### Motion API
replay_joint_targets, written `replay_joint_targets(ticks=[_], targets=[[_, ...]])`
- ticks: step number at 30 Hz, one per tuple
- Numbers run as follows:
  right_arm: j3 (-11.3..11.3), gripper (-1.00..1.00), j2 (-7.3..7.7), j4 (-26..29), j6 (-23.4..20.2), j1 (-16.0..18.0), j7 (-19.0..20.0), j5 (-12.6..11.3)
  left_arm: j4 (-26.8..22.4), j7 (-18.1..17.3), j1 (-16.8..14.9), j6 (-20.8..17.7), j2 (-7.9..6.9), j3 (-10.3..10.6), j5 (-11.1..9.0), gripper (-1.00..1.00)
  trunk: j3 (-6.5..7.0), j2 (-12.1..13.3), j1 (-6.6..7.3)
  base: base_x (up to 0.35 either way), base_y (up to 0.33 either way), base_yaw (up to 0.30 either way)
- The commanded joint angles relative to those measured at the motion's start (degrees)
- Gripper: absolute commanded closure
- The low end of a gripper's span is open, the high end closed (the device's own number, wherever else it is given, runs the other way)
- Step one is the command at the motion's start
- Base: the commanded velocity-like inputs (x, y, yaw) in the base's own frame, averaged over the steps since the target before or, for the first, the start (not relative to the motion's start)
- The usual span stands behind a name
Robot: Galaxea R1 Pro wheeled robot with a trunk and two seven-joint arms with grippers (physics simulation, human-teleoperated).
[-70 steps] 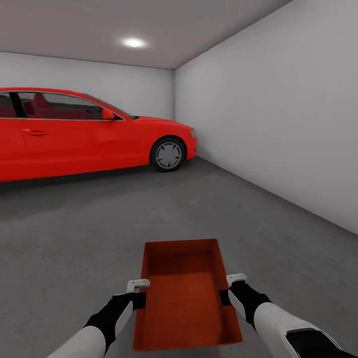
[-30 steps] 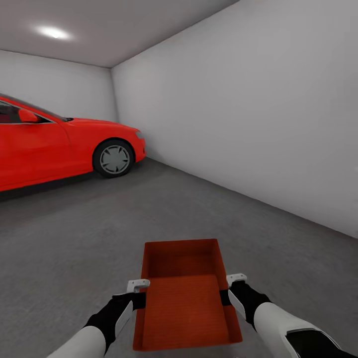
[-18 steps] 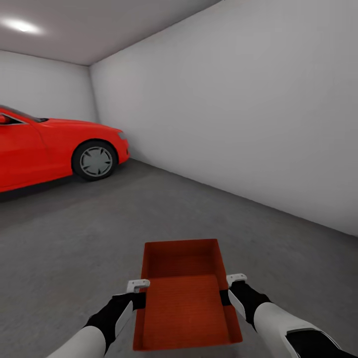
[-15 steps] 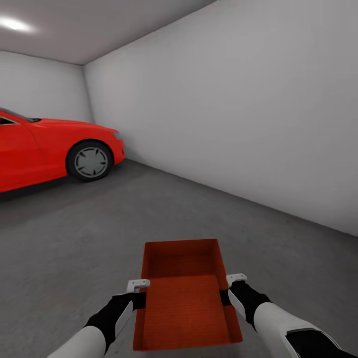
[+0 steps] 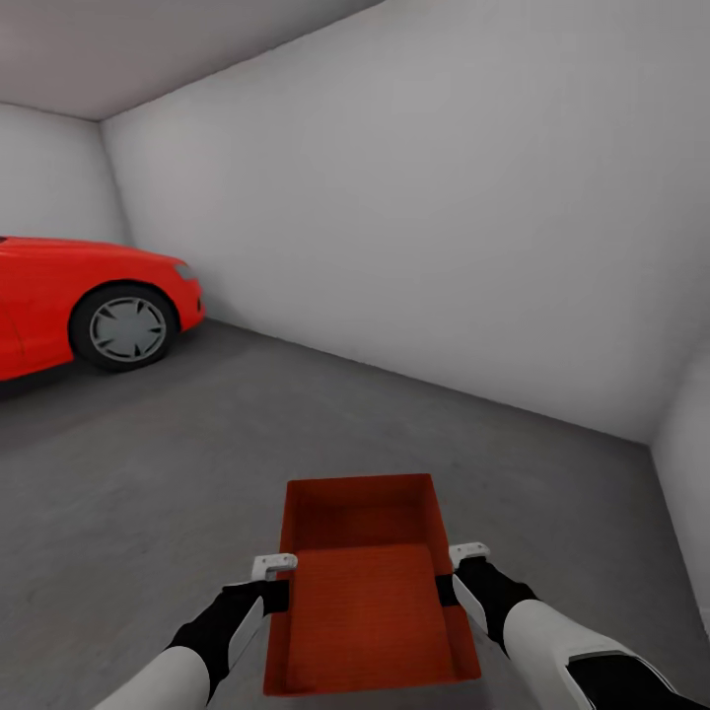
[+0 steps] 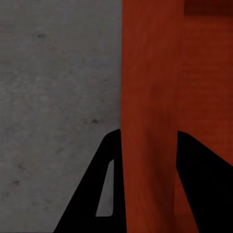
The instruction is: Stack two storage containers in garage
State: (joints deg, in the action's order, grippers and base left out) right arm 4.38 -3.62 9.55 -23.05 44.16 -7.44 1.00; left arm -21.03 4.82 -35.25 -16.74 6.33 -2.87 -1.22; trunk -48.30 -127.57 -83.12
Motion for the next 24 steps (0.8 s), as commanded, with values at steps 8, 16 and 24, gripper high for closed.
replay_joint_targets(ticks=[8, 16, 24], targets=[[0.1, 1.0, 0.01, 0.1, -0.4, 0.0, -0.1, 0.2, -0.2, 0.3, 0.0, -0.4, 0.0, -0.4, 0.6, 1.0, -0.06, 0.0, 0.01, 0.021, 0.012, -0.269], [0.1, 1.0, 0.01, 0.1, -0.4, 0.0, -0.1, 0.2, -0.2, 0.3, 0.0, -0.4, 0.0, -0.3, 0.6, 1.0, -0.06, 0.0, 0.01, 0.226, 0.184, -0.269], [0.1, 1.0, 0.01, 0.1, -0.4, 0.0, -0.1, 0.2, -0.2, 0.3, 0.0, -0.4, 0.0, -0.3, 0.6, 1.0, -0.06, 0.0, 0.01, 0.278, 0.23, -0.268]])
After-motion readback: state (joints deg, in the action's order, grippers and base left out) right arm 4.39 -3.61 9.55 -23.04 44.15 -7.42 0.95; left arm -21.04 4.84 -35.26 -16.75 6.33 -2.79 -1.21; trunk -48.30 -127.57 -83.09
